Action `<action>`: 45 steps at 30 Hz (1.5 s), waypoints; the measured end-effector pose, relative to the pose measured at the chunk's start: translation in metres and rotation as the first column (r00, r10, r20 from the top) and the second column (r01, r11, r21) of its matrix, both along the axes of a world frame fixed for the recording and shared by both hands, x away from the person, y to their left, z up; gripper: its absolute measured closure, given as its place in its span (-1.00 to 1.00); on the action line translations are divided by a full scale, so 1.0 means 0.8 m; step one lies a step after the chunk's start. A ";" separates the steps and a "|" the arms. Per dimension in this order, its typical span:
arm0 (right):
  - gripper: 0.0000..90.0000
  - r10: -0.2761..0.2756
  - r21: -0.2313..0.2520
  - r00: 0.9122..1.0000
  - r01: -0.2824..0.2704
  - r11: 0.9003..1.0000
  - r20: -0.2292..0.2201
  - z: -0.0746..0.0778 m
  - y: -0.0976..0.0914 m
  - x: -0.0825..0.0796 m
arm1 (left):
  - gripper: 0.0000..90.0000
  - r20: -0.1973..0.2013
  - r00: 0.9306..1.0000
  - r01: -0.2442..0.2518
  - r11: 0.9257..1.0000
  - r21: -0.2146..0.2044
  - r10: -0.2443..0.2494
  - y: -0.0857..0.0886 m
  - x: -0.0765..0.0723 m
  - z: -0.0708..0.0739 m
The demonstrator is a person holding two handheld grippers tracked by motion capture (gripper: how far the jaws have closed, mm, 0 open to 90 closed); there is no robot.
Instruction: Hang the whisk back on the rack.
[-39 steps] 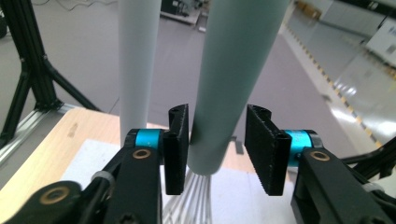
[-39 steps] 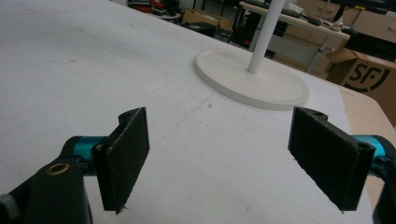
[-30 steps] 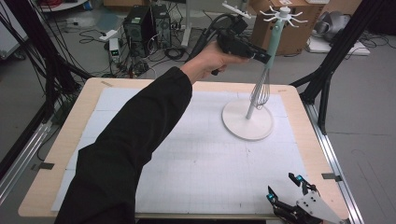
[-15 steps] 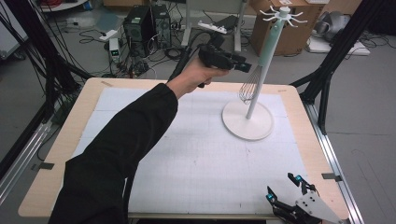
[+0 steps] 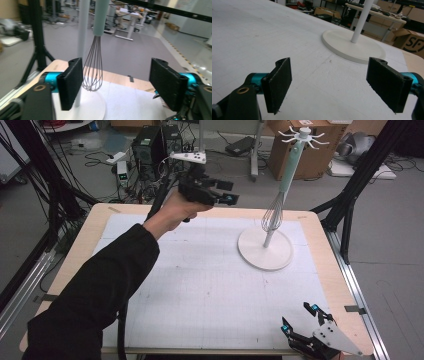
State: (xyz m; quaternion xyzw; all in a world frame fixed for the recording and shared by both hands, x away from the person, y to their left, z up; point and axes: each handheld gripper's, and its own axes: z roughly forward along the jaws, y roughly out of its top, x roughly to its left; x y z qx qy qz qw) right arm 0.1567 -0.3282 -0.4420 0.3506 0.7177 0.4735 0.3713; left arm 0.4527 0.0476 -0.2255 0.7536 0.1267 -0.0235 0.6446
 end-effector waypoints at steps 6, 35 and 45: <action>-0.57 0.037 0.001 0.999 -0.037 0.999 0.004 0.000 0.011 0.010 | -0.40 0.035 0.997 -0.073 0.997 -0.025 0.074 0.057 -0.035 -0.016; -0.60 0.039 0.220 0.999 -0.045 0.974 0.031 0.005 0.012 0.029 | -0.50 0.094 0.920 -0.365 0.918 -0.152 0.381 0.207 -0.184 -0.129; -0.60 0.038 0.210 0.999 -0.043 0.977 0.028 0.005 0.014 0.029 | -0.51 0.077 0.892 -0.427 0.888 -0.172 0.445 0.225 -0.209 -0.166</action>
